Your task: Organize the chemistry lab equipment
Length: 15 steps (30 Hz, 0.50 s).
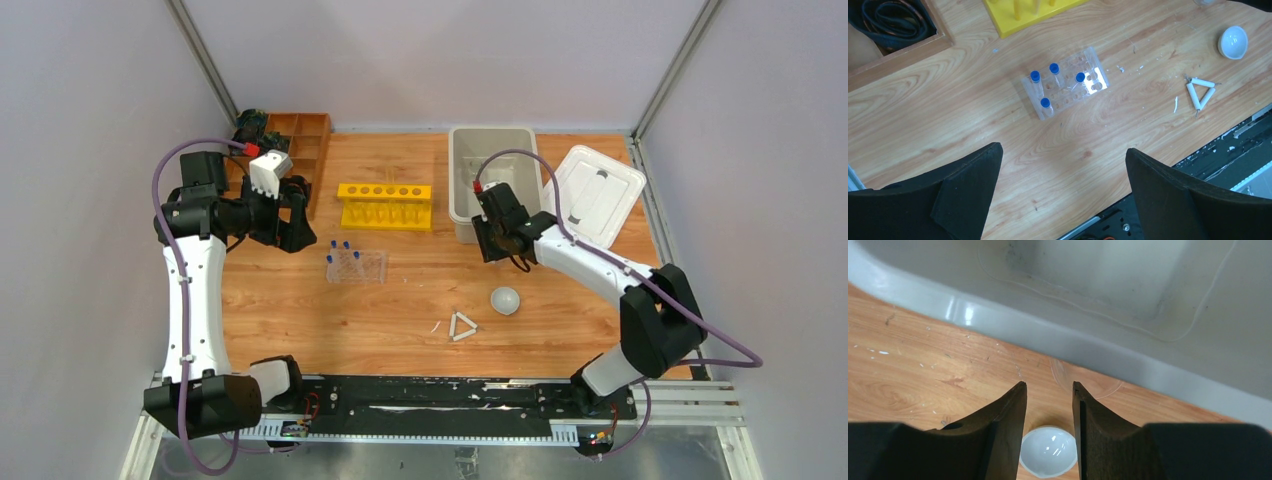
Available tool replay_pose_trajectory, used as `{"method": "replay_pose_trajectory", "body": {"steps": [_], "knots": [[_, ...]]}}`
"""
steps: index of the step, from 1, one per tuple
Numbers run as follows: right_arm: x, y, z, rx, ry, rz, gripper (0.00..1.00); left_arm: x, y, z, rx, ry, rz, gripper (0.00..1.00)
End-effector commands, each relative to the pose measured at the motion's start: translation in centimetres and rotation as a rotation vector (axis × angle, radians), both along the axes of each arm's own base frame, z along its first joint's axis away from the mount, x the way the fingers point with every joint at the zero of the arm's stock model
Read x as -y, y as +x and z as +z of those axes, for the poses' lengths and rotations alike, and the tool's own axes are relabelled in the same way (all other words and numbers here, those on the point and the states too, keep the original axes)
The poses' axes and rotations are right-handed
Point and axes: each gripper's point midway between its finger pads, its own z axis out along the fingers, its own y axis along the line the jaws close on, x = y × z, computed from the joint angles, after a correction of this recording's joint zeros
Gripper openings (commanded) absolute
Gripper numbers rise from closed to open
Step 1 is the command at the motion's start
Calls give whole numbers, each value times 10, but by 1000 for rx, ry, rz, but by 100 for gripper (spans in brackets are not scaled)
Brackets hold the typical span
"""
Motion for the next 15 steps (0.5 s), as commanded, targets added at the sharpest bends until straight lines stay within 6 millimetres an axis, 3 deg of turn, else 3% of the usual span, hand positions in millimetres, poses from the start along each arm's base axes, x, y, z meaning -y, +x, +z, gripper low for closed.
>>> {"method": "replay_pose_trajectory", "body": {"steps": [1, 11, 15], "knots": [[1, 10, -8, 20, -50, 4, 42, -1, 1, 6, 19, 2, -1, 100], [-1, 14, -30, 4, -67, 3, 37, -1, 3, 9, 24, 0, 0, 100], [2, 12, -35, -2, -77, 1, 24, 0, 3, 9, 22, -6, -2, 100]]}}
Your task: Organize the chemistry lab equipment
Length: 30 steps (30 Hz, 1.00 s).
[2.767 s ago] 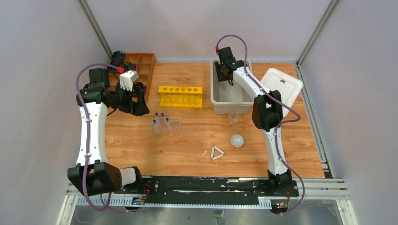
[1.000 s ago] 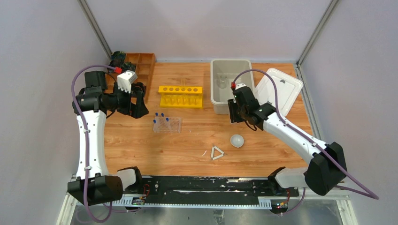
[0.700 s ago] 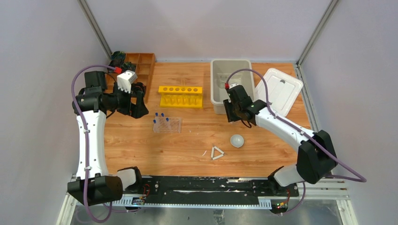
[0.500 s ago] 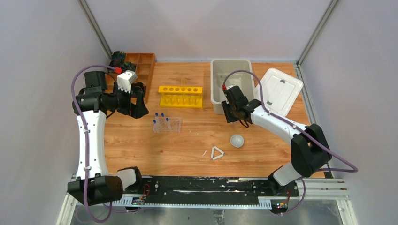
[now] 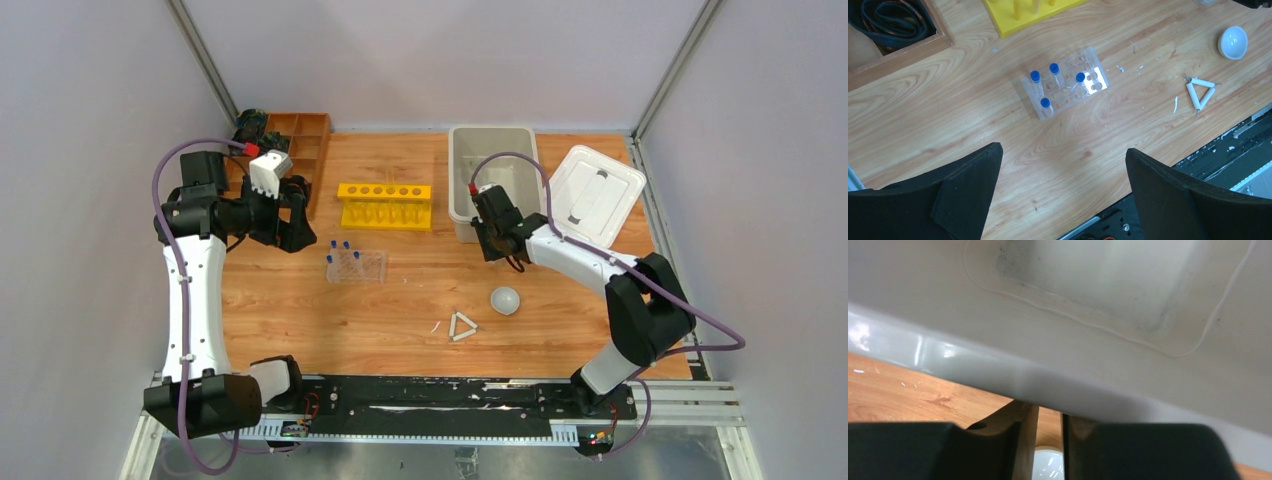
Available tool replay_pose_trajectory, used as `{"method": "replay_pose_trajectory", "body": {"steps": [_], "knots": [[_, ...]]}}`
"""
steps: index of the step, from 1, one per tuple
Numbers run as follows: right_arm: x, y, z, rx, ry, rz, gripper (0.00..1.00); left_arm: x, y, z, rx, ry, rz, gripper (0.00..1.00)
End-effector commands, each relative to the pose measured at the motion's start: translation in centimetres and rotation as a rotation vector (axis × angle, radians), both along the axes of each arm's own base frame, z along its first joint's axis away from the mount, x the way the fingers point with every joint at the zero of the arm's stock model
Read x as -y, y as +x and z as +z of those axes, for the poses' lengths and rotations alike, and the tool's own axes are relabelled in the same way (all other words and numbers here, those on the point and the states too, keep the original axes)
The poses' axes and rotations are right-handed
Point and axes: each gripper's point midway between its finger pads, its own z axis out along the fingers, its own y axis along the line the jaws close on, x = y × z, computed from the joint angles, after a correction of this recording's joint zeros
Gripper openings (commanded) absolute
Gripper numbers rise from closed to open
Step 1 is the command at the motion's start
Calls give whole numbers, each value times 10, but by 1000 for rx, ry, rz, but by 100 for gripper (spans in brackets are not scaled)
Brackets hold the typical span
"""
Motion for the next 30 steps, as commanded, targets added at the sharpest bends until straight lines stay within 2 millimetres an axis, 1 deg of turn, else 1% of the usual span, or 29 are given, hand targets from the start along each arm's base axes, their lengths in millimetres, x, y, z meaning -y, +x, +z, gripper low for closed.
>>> {"method": "replay_pose_trajectory", "body": {"steps": [1, 6, 9, 11, 14, 16, 18, 21, 23, 25, 27, 29, 30], "knots": [[4, -2, -10, 4, -31, 1, 20, 0, 3, 9, 23, -7, -3, 100], [10, -6, -3, 23, -25, -10, 8, 2, 4, 11, 23, -17, -4, 100], [9, -11, 5, 38, -1, -9, 0, 3, 5, 13, 26, -24, -6, 100], [8, -16, 13, 50, 17, -1, 0, 4, 5, 14, 26, -28, -7, 100], [5, -25, 33, 76, 48, 21, 0, 4, 5, 13, 24, -31, -6, 100], [1, -35, 52, 82, 86, 40, 0, 4, 5, 13, 23, -30, -7, 100], [-1, -46, 76, 95, 135, 57, 0, 4, 4, 13, 26, -31, -12, 100], [-2, -60, 118, 141, 225, 76, 0, 6, 3, 14, 32, -36, -20, 100], [1, -63, 148, 196, 270, 67, 0, 6, 3, 16, 35, -39, -20, 100], [5, -60, 178, 250, 287, 49, 0, 7, 3, 17, 37, -42, -21, 100], [4, -49, 201, 285, 274, 41, 0, 8, 2, 17, 36, -45, -23, 100], [4, -32, 218, 322, 239, 26, 0, 12, -3, 16, 33, -55, -49, 100], [4, -20, 221, 329, 220, 13, 0, 13, -6, 15, 30, -62, -56, 100]]}}
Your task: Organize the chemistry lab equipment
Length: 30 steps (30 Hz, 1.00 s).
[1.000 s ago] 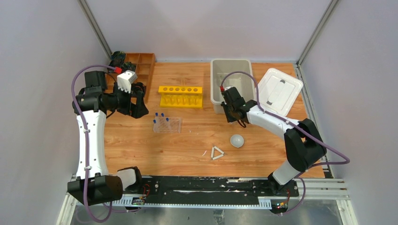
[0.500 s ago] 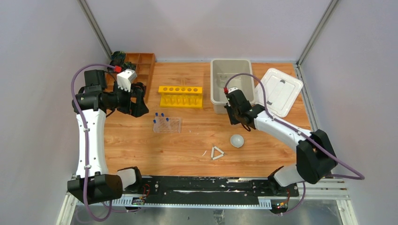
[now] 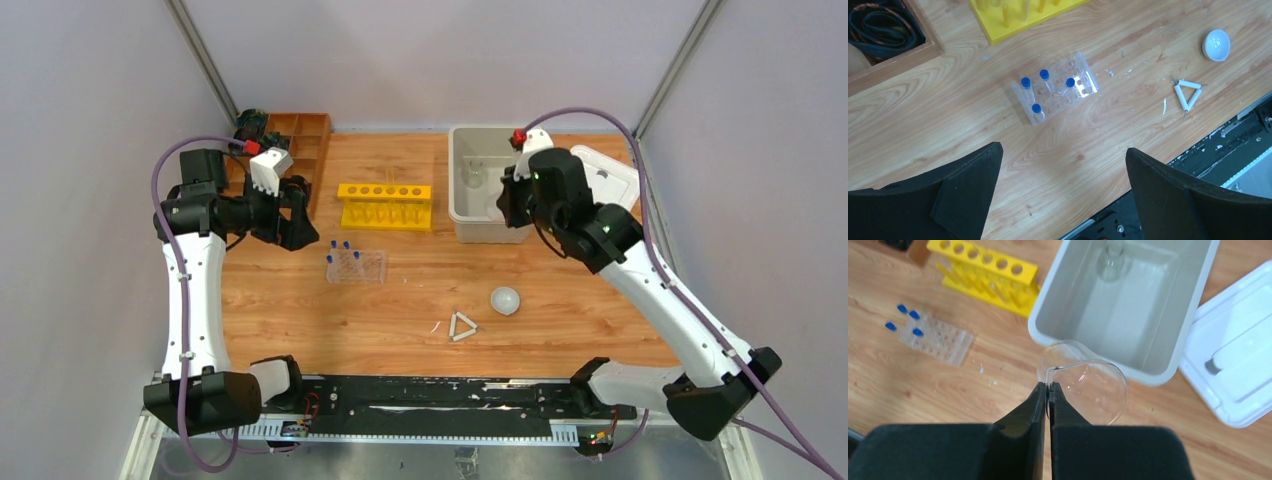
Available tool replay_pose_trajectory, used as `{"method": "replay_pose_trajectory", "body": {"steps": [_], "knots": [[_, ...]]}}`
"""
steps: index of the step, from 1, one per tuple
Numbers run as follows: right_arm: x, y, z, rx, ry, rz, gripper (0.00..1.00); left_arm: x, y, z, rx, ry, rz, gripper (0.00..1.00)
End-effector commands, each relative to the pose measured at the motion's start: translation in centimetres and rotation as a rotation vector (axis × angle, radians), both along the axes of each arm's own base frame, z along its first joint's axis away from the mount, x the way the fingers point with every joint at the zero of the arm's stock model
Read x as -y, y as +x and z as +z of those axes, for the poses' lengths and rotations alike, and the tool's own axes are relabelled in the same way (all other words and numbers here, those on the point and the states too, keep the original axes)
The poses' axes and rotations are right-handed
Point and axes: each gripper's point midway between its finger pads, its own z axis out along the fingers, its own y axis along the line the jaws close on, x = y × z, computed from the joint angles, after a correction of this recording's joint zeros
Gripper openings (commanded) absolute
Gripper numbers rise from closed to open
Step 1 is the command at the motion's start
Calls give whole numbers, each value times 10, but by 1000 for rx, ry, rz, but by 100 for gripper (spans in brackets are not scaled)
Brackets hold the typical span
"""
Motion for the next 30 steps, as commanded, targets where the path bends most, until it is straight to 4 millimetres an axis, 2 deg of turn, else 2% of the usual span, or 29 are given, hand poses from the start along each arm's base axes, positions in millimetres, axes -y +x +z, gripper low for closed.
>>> {"method": "replay_pose_trajectory", "body": {"steps": [1, 4, 7, 11, 12, 13, 20, 24, 30], "knots": [[5, 36, 15, 8, -80, -65, 0, 8, -9, 9, 26, -27, -39, 100], [8, 82, 24, -1, -87, -115, 0, 5, -10, 4, 14, -12, -27, 100], [15, 134, 13, -26, -124, -168, 0, 2, -9, -1, 0, 4, -16, 100], [29, 192, -16, -72, -202, -233, 0, 2, -9, -1, 5, 8, -22, 100], [32, 203, -26, -85, -219, -246, 0, 2, -9, -1, 6, 9, -26, 100], [35, 214, -44, -112, -249, -257, 0, 2, -9, -1, 7, 8, -32, 100], [40, 254, -104, -167, -330, -275, 0, 0, -9, -7, 3, 31, -51, 100], [44, 268, -137, -212, -346, -281, 0, -1, -7, -11, -16, 27, -49, 100], [42, 280, -171, -248, -350, -267, 0, -1, -7, -11, -8, 32, -61, 100]]}}
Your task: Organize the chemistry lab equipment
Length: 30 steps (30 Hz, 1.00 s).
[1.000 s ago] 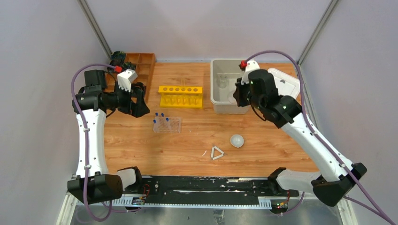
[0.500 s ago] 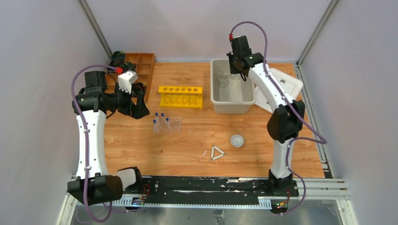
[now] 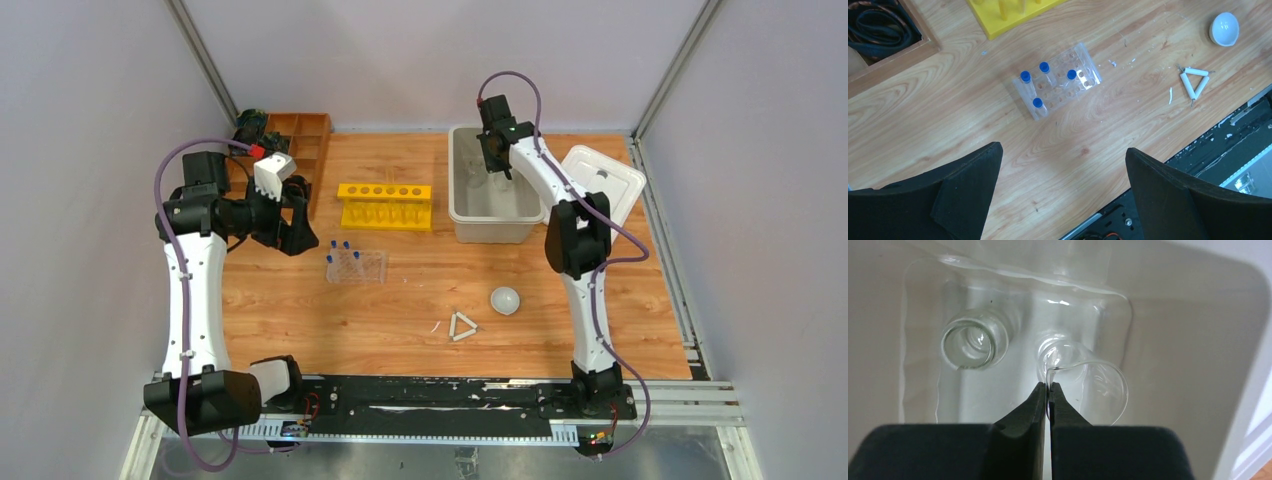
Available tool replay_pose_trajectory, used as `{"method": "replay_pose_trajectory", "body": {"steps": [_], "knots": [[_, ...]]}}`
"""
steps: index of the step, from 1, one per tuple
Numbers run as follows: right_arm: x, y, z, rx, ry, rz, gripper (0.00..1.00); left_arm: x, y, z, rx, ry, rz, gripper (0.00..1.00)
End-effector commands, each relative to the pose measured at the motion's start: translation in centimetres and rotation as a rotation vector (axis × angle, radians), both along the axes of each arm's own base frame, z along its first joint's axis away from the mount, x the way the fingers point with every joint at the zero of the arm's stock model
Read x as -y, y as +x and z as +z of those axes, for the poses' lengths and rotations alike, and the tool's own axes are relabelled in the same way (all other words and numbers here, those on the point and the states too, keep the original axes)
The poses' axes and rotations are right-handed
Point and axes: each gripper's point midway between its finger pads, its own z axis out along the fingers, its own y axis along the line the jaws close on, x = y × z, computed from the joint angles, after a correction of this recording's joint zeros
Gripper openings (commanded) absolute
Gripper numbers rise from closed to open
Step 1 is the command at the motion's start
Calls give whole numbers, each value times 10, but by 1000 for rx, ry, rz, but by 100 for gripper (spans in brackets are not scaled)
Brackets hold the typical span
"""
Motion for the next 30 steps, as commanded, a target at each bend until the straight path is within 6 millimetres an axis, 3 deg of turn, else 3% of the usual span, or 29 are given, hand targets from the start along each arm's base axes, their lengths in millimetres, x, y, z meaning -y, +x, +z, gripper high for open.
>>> {"method": "replay_pose_trajectory", "body": {"steps": [1, 8, 13, 16, 23, 27, 30], "knots": [[9, 18, -7, 16, -12, -3, 0, -1, -2, -4, -5, 7, -14, 100], [10, 21, -34, -21, -31, 0, 3, -4, 0, -3, 0, 23, -11, 100], [9, 22, -24, 0, -16, -19, 40, -2, 0, -3, -4, 10, -14, 100], [8, 24, 4, 57, 8, -23, 50, -1, -1, -3, -7, 6, -13, 100], [-2, 10, 96, 211, 108, -4, 56, 1, -5, 1, 12, 4, -9, 100], [-13, -24, 145, 289, 136, 27, 60, 1, -6, 7, 29, 6, -2, 100], [-20, -66, 159, 297, 134, 51, 62, 1, -7, 11, 42, 9, 1, 100]]}}
